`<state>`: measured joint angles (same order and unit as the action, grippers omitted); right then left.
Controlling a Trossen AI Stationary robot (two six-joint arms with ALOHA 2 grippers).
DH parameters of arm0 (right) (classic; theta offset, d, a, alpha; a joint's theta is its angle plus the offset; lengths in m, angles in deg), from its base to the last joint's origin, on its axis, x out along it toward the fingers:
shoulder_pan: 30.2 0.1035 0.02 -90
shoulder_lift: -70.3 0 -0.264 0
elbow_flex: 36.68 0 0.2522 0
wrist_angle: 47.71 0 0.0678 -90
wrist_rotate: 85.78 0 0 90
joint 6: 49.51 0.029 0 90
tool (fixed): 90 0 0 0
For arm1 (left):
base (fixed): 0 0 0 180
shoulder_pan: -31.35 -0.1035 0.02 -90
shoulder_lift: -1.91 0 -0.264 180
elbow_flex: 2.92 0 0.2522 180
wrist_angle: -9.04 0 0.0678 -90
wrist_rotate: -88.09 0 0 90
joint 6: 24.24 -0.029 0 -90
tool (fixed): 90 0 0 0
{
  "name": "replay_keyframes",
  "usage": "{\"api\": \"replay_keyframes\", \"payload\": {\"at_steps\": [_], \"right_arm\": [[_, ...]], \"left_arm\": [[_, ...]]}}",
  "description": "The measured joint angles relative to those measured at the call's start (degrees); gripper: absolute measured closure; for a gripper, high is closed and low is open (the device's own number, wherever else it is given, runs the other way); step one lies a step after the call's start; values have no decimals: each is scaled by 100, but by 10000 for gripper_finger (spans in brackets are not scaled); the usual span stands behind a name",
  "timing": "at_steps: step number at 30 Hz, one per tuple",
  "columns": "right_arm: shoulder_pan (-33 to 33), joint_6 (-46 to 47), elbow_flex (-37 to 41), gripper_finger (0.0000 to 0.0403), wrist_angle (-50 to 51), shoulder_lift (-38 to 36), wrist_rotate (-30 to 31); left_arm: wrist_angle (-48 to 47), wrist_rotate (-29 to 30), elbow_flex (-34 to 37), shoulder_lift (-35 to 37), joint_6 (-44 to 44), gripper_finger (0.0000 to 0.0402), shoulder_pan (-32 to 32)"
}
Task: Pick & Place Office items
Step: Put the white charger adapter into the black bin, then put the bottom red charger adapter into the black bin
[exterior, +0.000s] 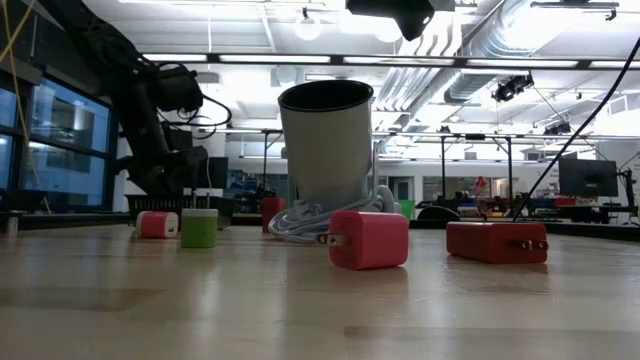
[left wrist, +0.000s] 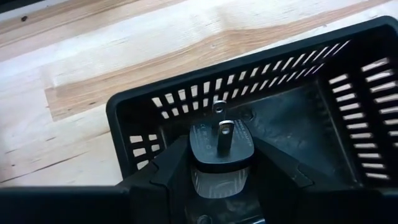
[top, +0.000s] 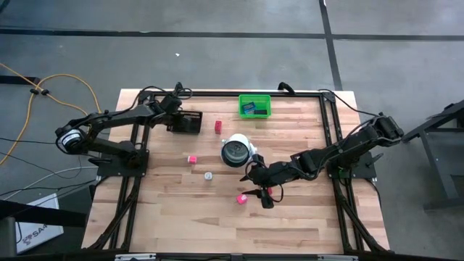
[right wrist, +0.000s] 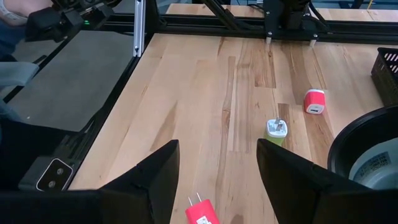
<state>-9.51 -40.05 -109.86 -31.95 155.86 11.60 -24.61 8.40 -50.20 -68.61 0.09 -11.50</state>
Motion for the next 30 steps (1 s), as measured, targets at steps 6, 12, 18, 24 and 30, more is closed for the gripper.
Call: {"api": "replay_keyframes", "payload": {"at_steps": [6, 12, 18, 24, 30], "right_arm": [[0, 0, 0, 201, 0, 0, -2], [0, 0, 0, 201, 0, 2, -2], [0, 0, 0, 201, 0, 2, -4], [0, 0, 0, 201, 0, 2, -4], [0, 0, 0, 201, 0, 2, -4]], "left_arm": [[-66, -7, 0, 0, -27, 244, 0], [-113, -5, 0, 0, -28, 226, 0], [-113, -4, 0, 0, -31, 224, 0], [-108, 0, 0, 0, -54, 224, 0], [-19, 4, 0, 0, -400, 224, 1]]}}
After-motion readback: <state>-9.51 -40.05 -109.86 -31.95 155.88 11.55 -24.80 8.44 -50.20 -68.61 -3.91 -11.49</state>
